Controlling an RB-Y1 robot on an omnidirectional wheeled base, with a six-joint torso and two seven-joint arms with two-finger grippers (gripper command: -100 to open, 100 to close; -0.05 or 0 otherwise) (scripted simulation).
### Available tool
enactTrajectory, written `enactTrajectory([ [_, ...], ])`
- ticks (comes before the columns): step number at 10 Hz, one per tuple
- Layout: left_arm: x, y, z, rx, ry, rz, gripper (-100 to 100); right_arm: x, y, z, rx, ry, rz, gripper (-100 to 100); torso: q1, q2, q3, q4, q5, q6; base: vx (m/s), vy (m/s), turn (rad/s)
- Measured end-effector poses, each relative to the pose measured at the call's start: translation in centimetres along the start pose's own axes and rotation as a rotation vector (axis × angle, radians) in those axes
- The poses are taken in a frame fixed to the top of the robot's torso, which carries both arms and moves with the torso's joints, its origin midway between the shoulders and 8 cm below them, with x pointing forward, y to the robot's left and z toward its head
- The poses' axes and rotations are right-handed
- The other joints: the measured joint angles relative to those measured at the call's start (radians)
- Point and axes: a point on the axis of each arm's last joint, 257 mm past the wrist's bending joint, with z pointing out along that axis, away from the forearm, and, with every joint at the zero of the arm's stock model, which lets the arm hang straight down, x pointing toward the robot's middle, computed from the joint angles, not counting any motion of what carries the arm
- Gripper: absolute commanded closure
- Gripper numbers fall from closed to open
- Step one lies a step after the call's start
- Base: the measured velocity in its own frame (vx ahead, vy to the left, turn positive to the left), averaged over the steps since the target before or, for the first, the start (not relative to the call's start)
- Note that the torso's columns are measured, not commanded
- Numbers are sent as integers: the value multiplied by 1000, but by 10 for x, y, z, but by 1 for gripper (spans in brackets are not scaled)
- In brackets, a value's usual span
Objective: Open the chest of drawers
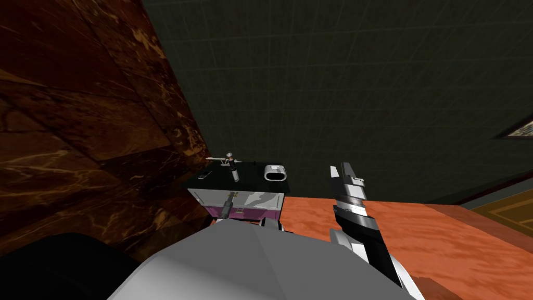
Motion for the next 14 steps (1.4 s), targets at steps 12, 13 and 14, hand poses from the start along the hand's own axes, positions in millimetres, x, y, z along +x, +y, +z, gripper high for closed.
enactTrajectory([
  [12,31,1,18,7,89,-34,100,0,0,0,0,0,0,0,-2,0,0,1,-1,1,-104,-19,108],
  [13,40,0,25,15,107,-40,100,0,0,0,0,0,0,0,-2,-1,0,0,0,1,-95,16,301],
  [14,53,-2,34,27,131,-46,100,0,0,0,0,0,0,0,-3,-1,0,-1,0,1,-128,16,318],
])
